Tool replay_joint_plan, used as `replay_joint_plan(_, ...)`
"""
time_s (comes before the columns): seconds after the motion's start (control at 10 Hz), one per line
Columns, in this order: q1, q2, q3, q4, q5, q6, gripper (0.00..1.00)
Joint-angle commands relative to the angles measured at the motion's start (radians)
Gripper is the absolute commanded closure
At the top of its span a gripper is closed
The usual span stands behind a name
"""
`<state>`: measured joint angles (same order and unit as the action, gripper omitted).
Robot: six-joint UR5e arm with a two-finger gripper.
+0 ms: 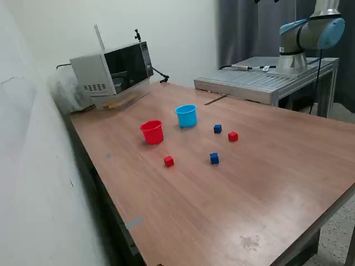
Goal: Place red objects in the red bin, and blue objects in the blue bin.
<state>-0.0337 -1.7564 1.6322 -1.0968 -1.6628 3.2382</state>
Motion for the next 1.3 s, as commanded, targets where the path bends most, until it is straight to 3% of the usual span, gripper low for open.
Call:
replay_joint_plan(0.0, 0.011, -0.002, 0.003, -0.006, 0.008, 0.002, 0.00)
replay_joint_plan(0.3, 0.011, 0.002, -0.009, -0.021, 0.009, 0.005, 0.00)
replay_joint_plan(0.5, 0.009, 0.014, -0.014, -0.119, 0.012, 0.005, 0.00)
replay_joint_plan(0.7, -0.003, 0.012, -0.043, -0.156, 0.032, 0.011, 0.00)
replay_joint_plan(0.8, 0.006, 0.011, -0.048, -0.156, 0.067, 0.056, 0.00)
replay_joint_plan(1.0, 0.008, 0.044, -0.092, -0.169, 0.083, 0.086, 0.00)
replay_joint_plan(1.2, 0.032, 0.048, -0.092, -0.439, 0.127, 0.081, 0.00)
